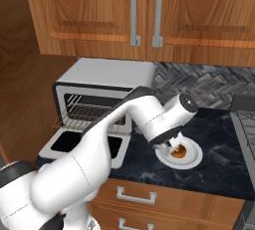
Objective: Pick up the bagel from the plate, place it on the toaster oven rack, close the door, and set the timer.
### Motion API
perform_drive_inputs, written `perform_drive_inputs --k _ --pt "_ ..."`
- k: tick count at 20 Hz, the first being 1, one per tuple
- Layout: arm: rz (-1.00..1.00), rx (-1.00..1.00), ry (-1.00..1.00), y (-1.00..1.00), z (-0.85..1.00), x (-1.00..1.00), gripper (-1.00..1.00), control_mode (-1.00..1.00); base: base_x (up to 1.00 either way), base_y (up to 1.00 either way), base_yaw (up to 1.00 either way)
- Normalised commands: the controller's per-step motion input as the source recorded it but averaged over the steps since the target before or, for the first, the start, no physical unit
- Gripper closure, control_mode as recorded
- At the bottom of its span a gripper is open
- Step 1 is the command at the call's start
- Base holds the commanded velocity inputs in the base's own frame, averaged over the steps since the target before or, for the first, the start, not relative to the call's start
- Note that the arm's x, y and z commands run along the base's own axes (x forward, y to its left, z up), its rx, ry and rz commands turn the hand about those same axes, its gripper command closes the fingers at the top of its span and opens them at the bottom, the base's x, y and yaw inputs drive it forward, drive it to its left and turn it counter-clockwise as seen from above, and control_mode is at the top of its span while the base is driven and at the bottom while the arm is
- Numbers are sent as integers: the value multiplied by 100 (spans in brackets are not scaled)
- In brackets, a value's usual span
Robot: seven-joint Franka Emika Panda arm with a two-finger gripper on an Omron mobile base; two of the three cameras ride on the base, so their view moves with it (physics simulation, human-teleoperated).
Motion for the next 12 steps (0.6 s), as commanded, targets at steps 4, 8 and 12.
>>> perform_drive_inputs --k 4,8,12 --pt "0 0 0 -45 -41 0 -100 -100 0 0 0" --pt "0 0 0 -44 -38 0 -100 -100 0 0 0" --pt "0 0 0 -34 -18 8 -100 -100 0 0 0"
